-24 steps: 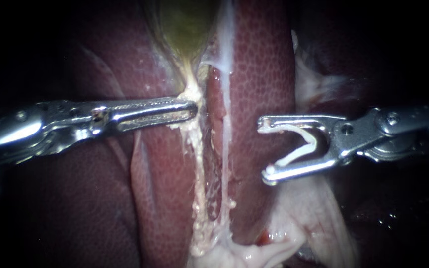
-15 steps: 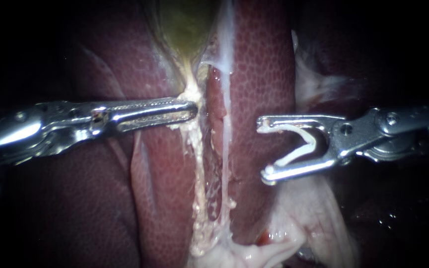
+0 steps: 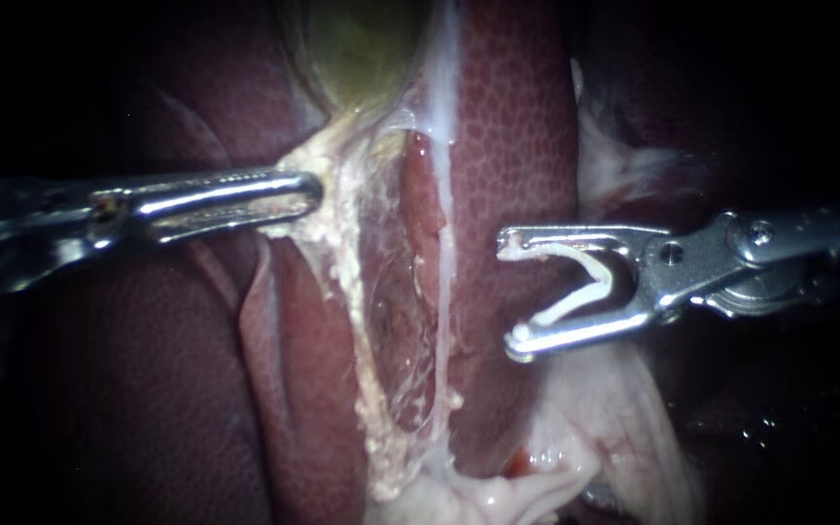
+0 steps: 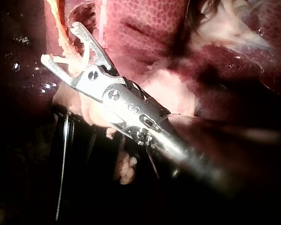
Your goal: Clipping first clip left tube
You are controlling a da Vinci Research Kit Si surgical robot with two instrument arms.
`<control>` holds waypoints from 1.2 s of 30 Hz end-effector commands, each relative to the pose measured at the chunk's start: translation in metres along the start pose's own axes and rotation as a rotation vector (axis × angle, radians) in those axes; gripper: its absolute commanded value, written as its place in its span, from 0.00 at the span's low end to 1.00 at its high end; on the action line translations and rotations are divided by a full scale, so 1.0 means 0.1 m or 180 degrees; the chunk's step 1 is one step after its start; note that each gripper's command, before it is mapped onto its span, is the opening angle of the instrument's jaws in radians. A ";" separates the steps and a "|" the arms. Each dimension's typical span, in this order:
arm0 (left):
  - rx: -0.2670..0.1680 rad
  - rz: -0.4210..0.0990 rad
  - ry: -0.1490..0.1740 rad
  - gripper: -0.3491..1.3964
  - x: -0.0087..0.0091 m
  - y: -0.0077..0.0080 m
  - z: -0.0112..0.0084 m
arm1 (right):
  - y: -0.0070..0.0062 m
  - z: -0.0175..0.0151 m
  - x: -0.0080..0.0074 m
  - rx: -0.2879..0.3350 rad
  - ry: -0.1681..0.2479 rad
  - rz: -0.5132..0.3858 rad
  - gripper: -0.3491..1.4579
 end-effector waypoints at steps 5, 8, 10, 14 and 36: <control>-0.0013 0.0015 -0.0024 0.00 -0.003 0.000 -0.005 | 0.000 0.002 0.001 -0.0002 0.0000 0.0002 0.52; -0.0013 0.0016 -0.0024 0.00 -0.002 0.001 -0.004 | 0.000 0.003 0.001 0.0006 0.0002 0.0002 0.52; -0.0012 0.0016 -0.0024 0.00 -0.002 0.001 -0.004 | 0.000 0.003 0.001 0.0005 0.0002 0.0001 0.52; -0.0014 0.0017 -0.0024 0.00 -0.001 0.001 -0.004 | 0.000 0.008 -0.001 0.0009 0.0003 -0.0002 0.52; -0.0017 0.0022 -0.0026 0.00 0.002 0.001 -0.003 | 0.018 0.128 -0.090 0.0145 -0.0022 0.0037 0.52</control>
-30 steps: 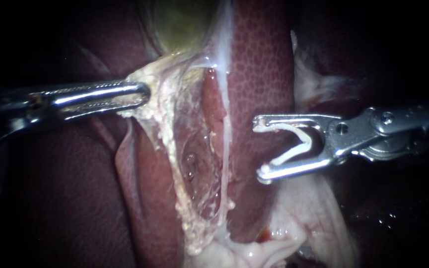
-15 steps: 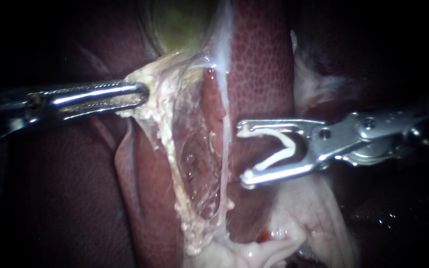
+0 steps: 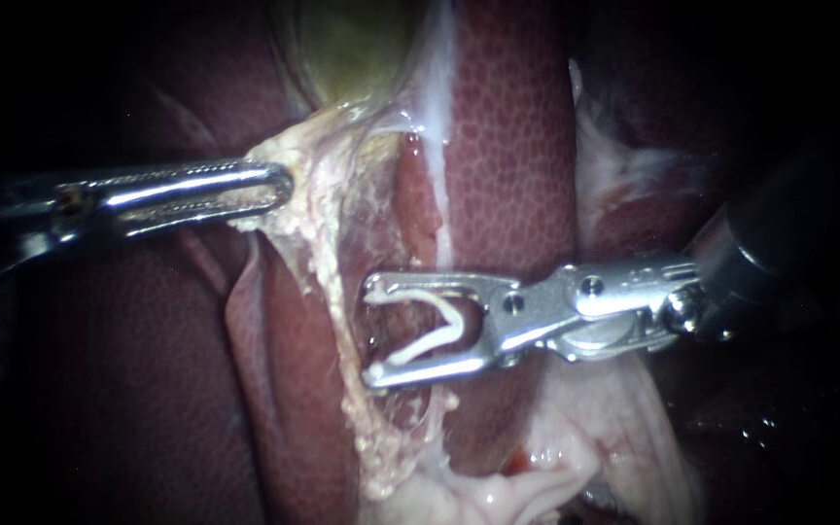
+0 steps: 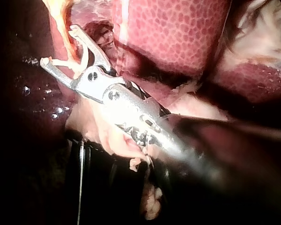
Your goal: Clipping first clip left tube
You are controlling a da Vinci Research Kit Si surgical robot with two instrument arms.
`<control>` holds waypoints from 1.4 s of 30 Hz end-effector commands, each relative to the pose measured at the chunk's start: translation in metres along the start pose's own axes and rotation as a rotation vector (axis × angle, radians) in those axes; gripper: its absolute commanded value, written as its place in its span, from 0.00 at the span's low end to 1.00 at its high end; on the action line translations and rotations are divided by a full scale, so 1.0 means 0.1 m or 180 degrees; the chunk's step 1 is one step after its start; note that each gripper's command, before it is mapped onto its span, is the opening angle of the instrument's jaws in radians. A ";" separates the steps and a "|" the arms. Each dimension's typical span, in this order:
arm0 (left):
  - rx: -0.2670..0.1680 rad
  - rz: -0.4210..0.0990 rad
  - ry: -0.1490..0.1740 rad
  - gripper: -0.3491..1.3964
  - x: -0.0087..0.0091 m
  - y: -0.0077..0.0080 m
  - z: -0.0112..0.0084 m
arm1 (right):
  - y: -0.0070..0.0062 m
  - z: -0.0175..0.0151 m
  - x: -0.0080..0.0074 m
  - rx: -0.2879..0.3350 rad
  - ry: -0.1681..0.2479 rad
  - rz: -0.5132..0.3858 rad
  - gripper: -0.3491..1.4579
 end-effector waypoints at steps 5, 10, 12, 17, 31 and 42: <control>0.0000 0.0000 0.0000 0.00 0.000 0.000 0.000 | 0.005 0.009 -0.012 0.0016 -0.0016 0.0035 0.52; -0.0001 0.0000 0.0000 0.00 0.000 0.000 0.000 | 0.005 0.016 -0.019 0.0030 -0.0028 0.0059 0.52; -0.0001 0.0000 0.0000 0.00 0.000 0.000 0.000 | 0.004 0.019 -0.021 0.0050 -0.0028 0.0071 0.52; -0.0001 0.0000 0.0000 0.00 0.000 0.000 0.000 | -0.001 0.028 -0.028 0.0135 -0.0039 0.0098 0.52; 0.0000 0.0000 0.0000 0.00 0.002 0.003 0.002 | -0.017 0.051 -0.045 0.0376 -0.0087 0.0180 0.52; -0.0004 0.0001 -0.0001 0.00 0.003 0.004 0.003 | -0.017 0.066 -0.054 0.0405 -0.0136 0.0200 0.52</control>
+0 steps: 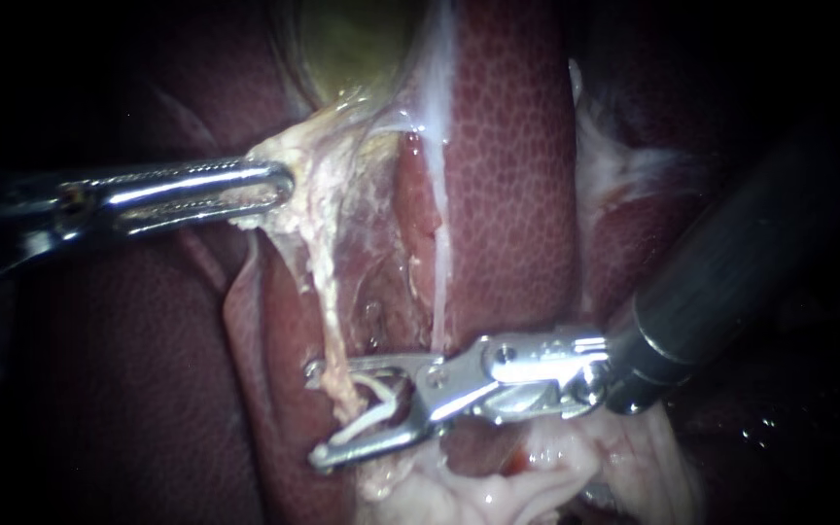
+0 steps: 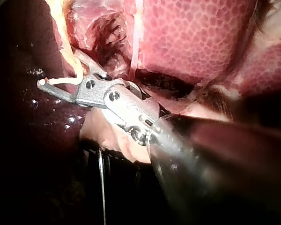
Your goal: Clipping first clip left tube
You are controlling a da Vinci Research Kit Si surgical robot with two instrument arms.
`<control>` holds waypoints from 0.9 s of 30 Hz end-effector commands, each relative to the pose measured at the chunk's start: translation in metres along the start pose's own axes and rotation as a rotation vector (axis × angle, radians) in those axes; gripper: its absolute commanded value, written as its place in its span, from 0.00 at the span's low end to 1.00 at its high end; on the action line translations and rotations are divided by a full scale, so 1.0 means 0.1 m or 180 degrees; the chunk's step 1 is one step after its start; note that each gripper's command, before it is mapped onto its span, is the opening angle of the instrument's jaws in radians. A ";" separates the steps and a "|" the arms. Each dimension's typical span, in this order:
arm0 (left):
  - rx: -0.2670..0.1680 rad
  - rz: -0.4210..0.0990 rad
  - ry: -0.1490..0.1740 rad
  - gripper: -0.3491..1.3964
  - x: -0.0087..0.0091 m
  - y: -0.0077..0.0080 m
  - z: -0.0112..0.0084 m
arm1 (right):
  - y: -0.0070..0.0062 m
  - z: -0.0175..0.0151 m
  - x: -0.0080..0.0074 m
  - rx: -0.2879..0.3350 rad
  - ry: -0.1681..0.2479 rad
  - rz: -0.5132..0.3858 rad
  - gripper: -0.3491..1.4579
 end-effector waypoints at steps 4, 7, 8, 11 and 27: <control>-0.0005 0.0002 -0.0001 0.00 0.001 -0.001 0.001 | 0.003 0.001 -0.001 -0.0007 0.0002 0.0037 0.51; -0.0005 0.0002 -0.0001 0.00 0.001 -0.001 0.001 | 0.006 0.001 -0.002 -0.0009 0.0002 0.0057 0.50; -0.0005 0.0002 -0.0001 0.00 0.001 -0.001 0.001 | 0.008 0.001 -0.002 -0.0010 0.0003 0.0075 0.50; -0.0006 0.0002 -0.0001 0.00 0.001 -0.001 0.001 | 0.011 0.000 -0.004 0.0004 0.0002 0.0093 0.47; -0.0006 0.0003 -0.0001 0.00 0.002 -0.001 0.000 | 0.015 -0.005 -0.009 0.0208 -0.0031 0.0386 0.00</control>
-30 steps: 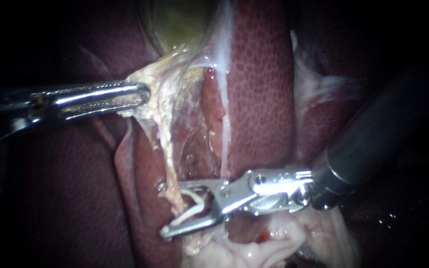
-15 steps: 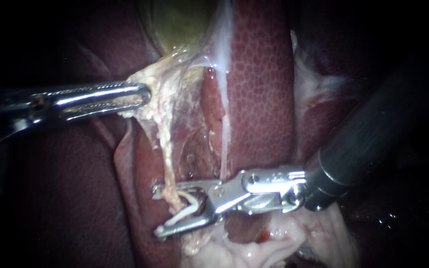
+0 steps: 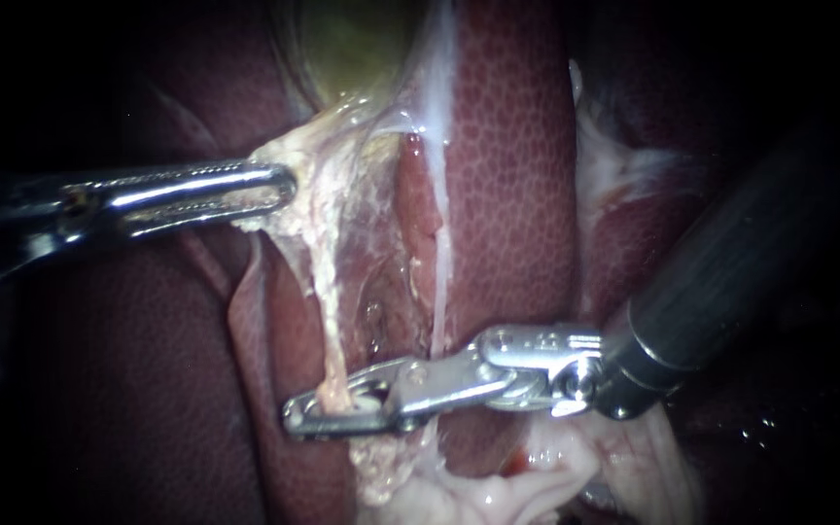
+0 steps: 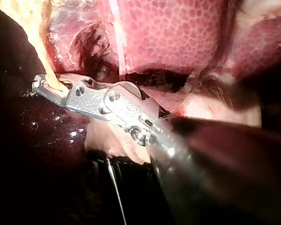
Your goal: Clipping first clip left tube
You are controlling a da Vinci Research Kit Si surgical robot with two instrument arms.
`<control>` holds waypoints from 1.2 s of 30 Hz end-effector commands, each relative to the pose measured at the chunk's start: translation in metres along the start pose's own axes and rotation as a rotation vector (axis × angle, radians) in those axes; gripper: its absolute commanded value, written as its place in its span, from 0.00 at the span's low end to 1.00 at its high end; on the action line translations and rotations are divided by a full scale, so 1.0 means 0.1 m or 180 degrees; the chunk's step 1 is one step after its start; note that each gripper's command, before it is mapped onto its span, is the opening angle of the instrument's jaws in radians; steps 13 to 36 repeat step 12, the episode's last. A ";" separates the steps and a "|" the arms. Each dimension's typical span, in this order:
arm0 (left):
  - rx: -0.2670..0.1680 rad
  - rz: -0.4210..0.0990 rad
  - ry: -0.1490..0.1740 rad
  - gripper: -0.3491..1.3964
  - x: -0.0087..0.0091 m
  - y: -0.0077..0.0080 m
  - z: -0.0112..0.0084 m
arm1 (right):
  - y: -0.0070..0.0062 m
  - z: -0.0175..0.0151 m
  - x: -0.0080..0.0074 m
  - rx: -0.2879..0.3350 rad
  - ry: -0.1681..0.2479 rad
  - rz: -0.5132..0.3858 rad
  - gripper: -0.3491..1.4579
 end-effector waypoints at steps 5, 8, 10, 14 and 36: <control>0.0001 0.0000 0.0000 0.00 0.000 0.000 0.000 | 0.001 -0.001 -0.002 0.0006 -0.0002 0.0000 0.00; 0.0001 0.0000 0.0000 0.00 0.000 0.000 0.000 | 0.001 -0.001 -0.002 0.0006 -0.0002 0.0000 0.00; 0.0001 0.0000 0.0000 0.00 0.000 0.000 0.000 | 0.001 -0.001 -0.002 0.0006 -0.0003 -0.0001 0.00; 0.0001 0.0000 0.0000 0.00 0.000 0.000 0.000 | 0.001 -0.001 -0.002 0.0007 -0.0003 -0.0001 0.00; 0.0001 0.0000 0.0000 0.00 0.000 0.000 0.000 | 0.001 -0.001 -0.002 0.0007 -0.0003 -0.0001 0.00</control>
